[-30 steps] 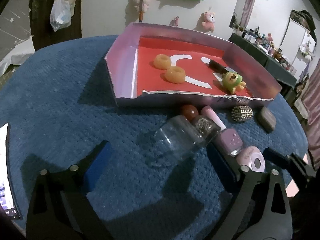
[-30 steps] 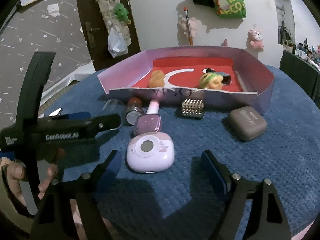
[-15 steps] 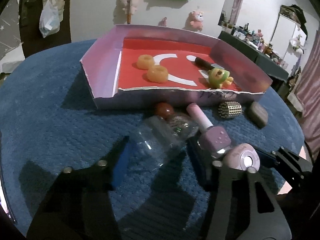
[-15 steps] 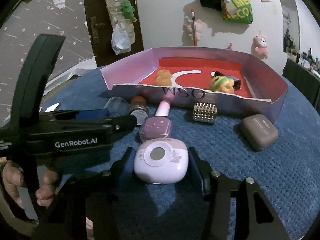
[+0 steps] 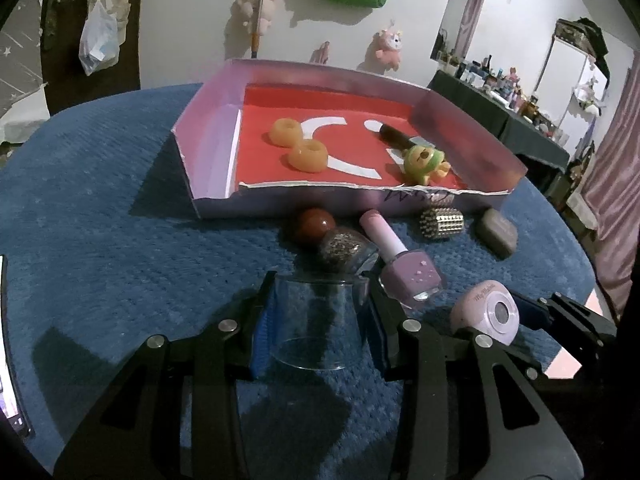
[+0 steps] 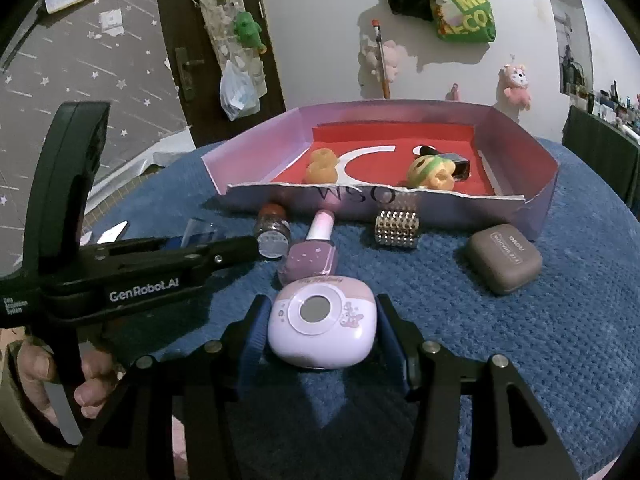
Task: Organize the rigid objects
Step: 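Grasp the clear glass cup with the left tool while the right tool grasps the pink compact, then carry the glass cup and pink compact with both tools into the red box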
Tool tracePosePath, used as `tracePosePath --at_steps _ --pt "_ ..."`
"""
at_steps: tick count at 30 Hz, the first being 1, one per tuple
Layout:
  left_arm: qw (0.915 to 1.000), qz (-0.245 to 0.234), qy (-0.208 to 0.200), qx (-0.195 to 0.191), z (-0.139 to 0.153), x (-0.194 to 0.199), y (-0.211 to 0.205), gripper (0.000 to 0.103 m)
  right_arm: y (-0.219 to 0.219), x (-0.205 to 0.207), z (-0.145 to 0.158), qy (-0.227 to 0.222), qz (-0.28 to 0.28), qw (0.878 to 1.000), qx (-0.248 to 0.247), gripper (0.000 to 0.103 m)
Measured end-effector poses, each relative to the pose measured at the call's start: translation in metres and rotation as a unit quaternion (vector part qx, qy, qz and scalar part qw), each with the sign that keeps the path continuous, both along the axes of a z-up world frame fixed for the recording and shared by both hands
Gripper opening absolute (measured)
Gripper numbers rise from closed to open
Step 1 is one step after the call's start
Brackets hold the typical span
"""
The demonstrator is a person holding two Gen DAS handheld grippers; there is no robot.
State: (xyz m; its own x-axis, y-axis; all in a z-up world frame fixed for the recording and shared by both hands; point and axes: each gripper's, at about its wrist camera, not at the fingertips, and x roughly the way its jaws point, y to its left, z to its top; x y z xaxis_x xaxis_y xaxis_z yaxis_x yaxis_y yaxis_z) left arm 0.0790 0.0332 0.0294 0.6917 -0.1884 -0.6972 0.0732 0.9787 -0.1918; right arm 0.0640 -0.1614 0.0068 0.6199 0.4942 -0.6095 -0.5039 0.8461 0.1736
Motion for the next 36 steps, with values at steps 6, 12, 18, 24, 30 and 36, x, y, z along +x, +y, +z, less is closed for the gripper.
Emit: tracePosePath --at_steps 6,12,18,24,30,36 --pt "0.9999 -0.003 -0.014 -0.004 0.011 -0.011 -0.001 0.037 -0.004 -0.003 0.01 -0.001 0.003 1.0 0.016 0.056" --pt "0.9998 -0.006 -0.018 -0.004 0.015 -0.015 -0.005 0.037 -0.007 -0.007 0.014 -0.002 0.002 1.0 0.022 0.056" --pt "0.9997 -0.009 -0.02 -0.008 0.018 -0.017 -0.006 0.037 -0.01 -0.007 0.017 -0.005 0.0 1.0 0.025 0.056" --pt "0.9994 -0.017 -0.031 -0.006 0.028 -0.015 -0.011 0.037 -0.013 -0.004 0.025 -0.009 0.003 0.999 0.032 0.056" --pt "0.9989 -0.025 -0.04 -0.002 0.04 -0.007 -0.016 0.037 -0.014 0.008 0.038 -0.01 0.009 0.999 0.039 0.056" --pt "0.9984 -0.031 -0.047 0.001 0.051 0.009 -0.017 0.037 -0.013 0.021 0.053 -0.016 0.016 0.999 0.041 0.056"
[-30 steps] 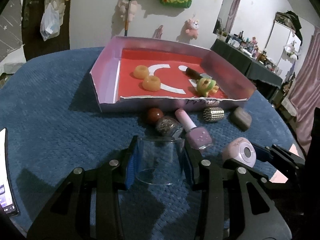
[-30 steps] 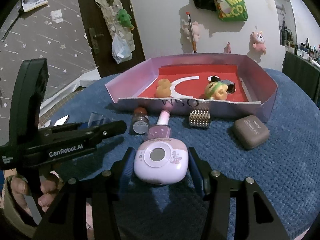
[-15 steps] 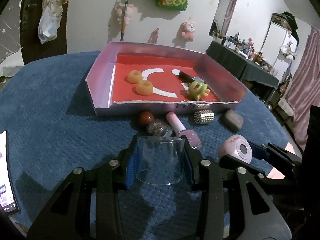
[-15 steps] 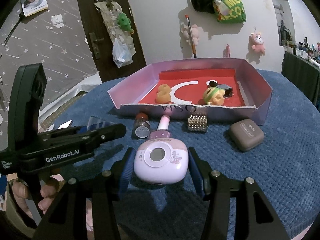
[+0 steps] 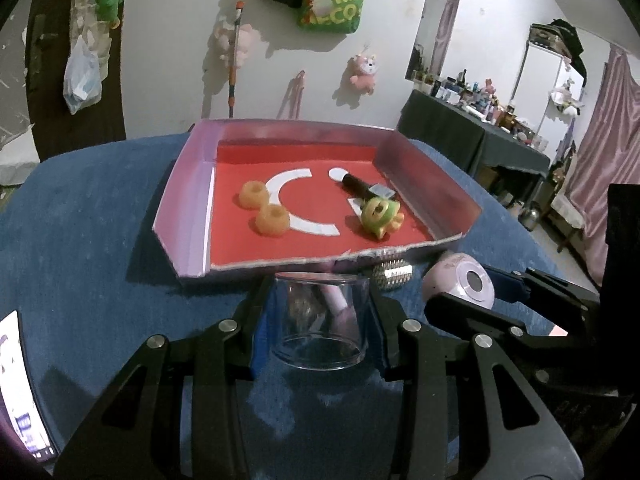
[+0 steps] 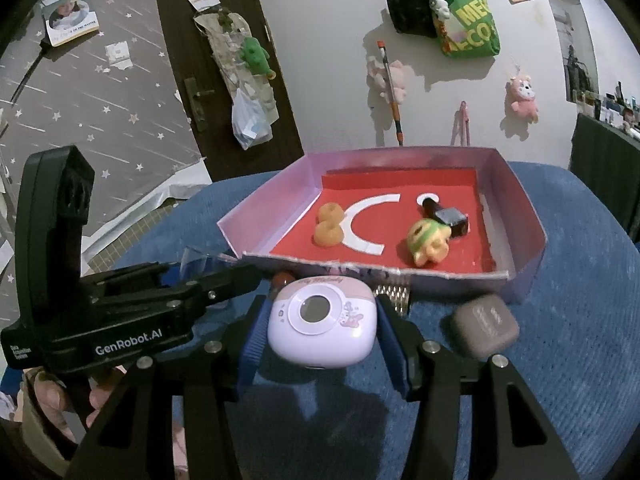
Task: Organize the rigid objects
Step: 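Carry the glass cup and pink compact with both tools into the red box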
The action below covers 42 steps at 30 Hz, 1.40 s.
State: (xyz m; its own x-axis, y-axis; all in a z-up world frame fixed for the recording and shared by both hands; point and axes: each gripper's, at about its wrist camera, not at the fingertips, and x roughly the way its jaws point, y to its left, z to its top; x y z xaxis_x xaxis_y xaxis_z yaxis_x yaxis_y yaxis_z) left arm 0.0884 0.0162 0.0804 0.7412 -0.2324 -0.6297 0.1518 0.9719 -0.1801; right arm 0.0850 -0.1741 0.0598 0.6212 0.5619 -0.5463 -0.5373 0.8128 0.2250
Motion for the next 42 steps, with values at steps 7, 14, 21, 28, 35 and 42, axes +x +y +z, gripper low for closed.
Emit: tracePosePath --at_steps 7,14,21,28,35,42 --pt "1.0 -0.003 -0.001 0.003 0.01 0.022 0.002 0.037 0.004 0.027 0.012 0.023 0.017 1.0 0.011 0.056" --pt "0.9999 -0.004 0.009 0.005 0.011 0.045 0.004 0.037 0.008 0.06 0.019 0.044 0.014 0.999 0.004 0.056" --pt "0.9994 -0.001 0.033 0.001 0.002 0.071 0.006 0.037 0.011 0.094 0.014 0.081 0.006 0.997 0.006 0.056" --pt "0.9984 0.0 0.057 0.002 -0.012 0.09 0.007 0.037 0.018 0.121 -0.007 0.128 0.002 0.992 0.002 0.056" --pt "0.9968 -0.002 0.08 0.004 -0.025 0.098 0.007 0.037 0.02 0.134 -0.021 0.162 0.007 0.987 0.006 0.056" --pt "0.9956 0.0 0.094 0.004 -0.034 0.105 0.009 0.037 0.02 0.144 -0.031 0.183 0.001 0.983 0.003 0.056"
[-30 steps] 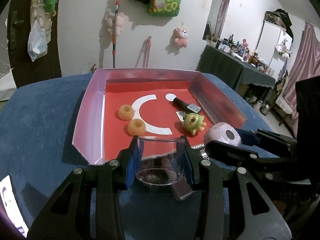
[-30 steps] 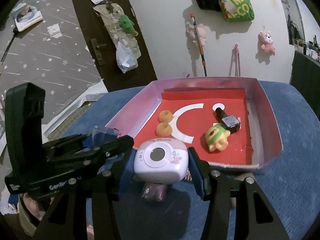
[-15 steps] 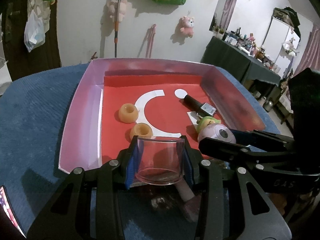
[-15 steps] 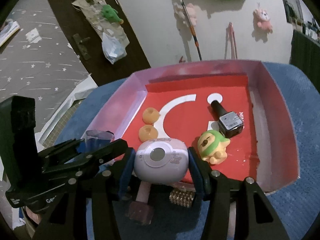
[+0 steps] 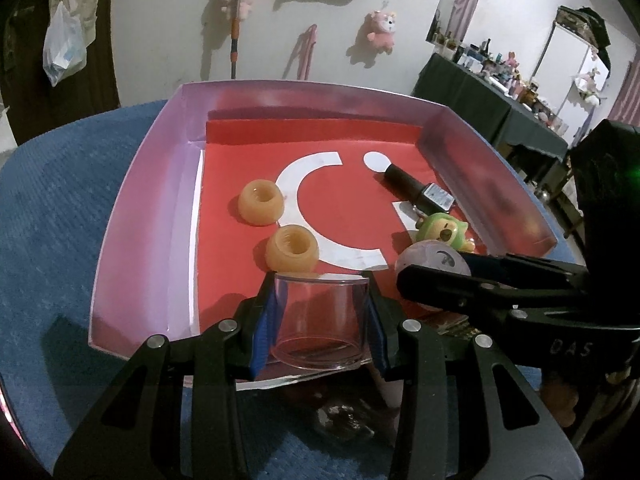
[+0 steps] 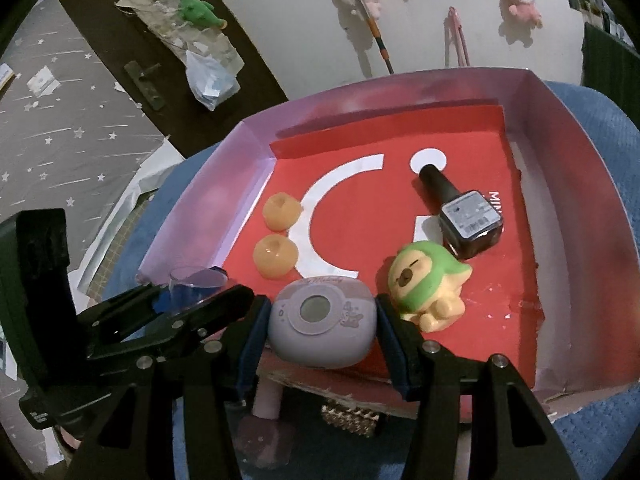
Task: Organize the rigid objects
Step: 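Carry the glass cup and pink compact with both tools into the red box, then lower the cup with the left tool while the right tool lowers the compact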
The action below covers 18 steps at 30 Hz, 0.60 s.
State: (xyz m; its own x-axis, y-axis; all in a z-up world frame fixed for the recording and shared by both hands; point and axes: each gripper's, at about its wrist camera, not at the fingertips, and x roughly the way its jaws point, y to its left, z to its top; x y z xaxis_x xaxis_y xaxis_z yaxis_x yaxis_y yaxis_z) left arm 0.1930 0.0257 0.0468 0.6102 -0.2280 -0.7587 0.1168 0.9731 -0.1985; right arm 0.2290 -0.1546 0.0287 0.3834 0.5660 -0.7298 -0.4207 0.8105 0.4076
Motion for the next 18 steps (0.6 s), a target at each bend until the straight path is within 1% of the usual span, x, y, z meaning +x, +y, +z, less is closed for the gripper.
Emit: tracePosePath --at_steps 5,9,14,18 --pt "1.0 0.001 0.008 0.002 -0.005 0.004 0.001 0.037 0.001 0.003 -0.003 0.004 0.001 1.0 -0.006 0.056" --pt "0.9999 0.005 0.014 0.003 -0.009 0.006 0.002 0.037 0.006 0.0 0.001 -0.017 0.003 0.999 -0.036 0.056" --pt "0.9997 0.014 0.019 0.002 -0.013 0.009 0.007 0.037 0.007 0.0 -0.006 -0.001 0.015 0.998 -0.055 0.056" --pt "0.9996 0.017 0.024 0.003 -0.018 0.012 0.007 0.037 0.003 0.001 -0.008 -0.012 0.007 0.998 -0.06 0.056"
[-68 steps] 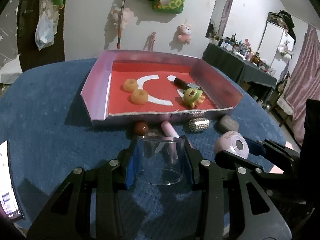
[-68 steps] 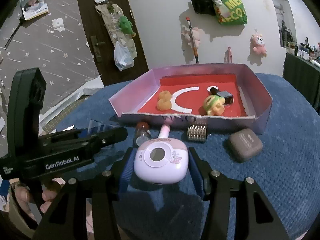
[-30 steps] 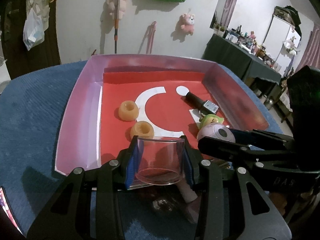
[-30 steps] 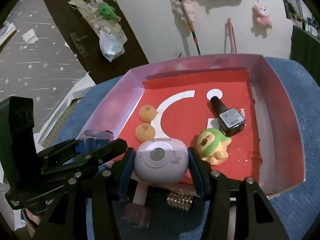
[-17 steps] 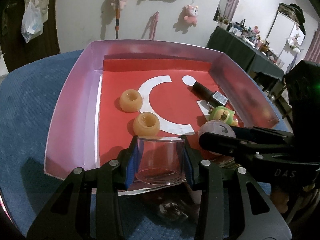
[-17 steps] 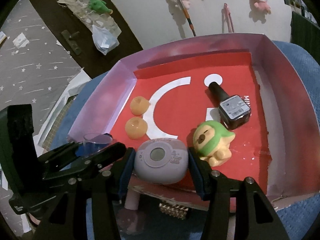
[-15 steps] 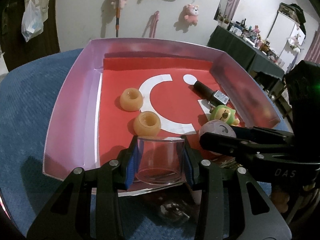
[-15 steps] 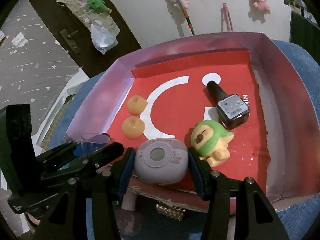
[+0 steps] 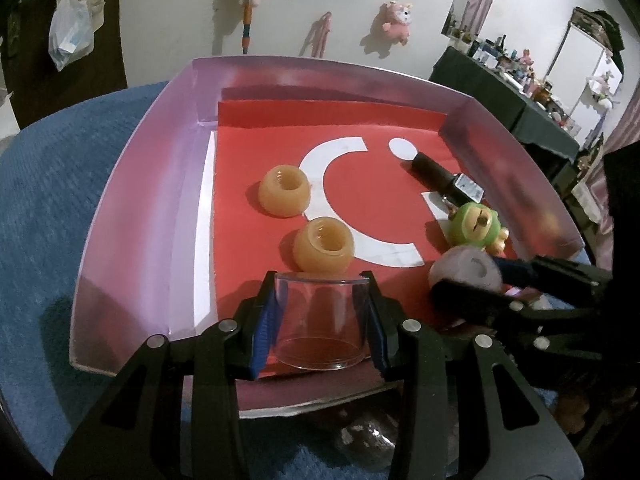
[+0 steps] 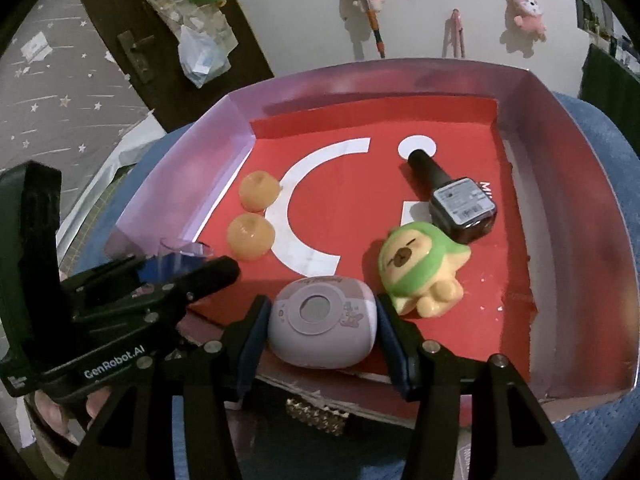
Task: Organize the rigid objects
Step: 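Lower the cup with the left tool while the right tool lowers the compact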
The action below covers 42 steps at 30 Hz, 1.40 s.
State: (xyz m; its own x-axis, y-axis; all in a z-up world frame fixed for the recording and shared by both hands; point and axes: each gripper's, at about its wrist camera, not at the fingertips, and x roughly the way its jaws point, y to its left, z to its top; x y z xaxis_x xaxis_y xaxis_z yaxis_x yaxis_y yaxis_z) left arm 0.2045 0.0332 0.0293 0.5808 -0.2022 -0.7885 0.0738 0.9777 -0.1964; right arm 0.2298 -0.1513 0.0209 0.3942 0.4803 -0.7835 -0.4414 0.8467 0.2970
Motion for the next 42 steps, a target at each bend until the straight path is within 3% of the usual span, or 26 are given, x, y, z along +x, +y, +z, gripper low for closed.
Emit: tracePosePath --at_steps 10,14,25,29,37,42 --pt "0.9999 0.015 -0.001 0.007 -0.003 0.003 -0.001 0.037 0.004 0.007 0.007 -0.047 -0.025 0.998 -0.025 0.056" --pt "0.9997 0.022 -0.002 0.011 -0.004 0.006 0.002 0.037 0.008 0.007 -0.003 -0.026 -0.011 0.999 -0.026 0.056" --pt "0.9992 0.034 -0.006 0.022 -0.006 0.009 0.004 0.037 0.015 0.006 0.005 -0.098 -0.039 0.992 -0.073 0.056" --pt "0.9991 0.034 -0.007 0.023 -0.006 0.01 0.005 0.037 0.021 0.009 -0.003 -0.062 -0.022 0.996 -0.06 0.056" --pt "0.9989 0.034 -0.008 0.031 -0.007 0.011 0.003 0.037 0.021 0.007 -0.002 -0.082 -0.033 0.994 -0.068 0.056" --pt "0.9989 0.034 -0.008 0.032 -0.007 0.01 0.004 0.037 0.023 0.008 -0.007 -0.068 -0.026 0.995 -0.063 0.056"
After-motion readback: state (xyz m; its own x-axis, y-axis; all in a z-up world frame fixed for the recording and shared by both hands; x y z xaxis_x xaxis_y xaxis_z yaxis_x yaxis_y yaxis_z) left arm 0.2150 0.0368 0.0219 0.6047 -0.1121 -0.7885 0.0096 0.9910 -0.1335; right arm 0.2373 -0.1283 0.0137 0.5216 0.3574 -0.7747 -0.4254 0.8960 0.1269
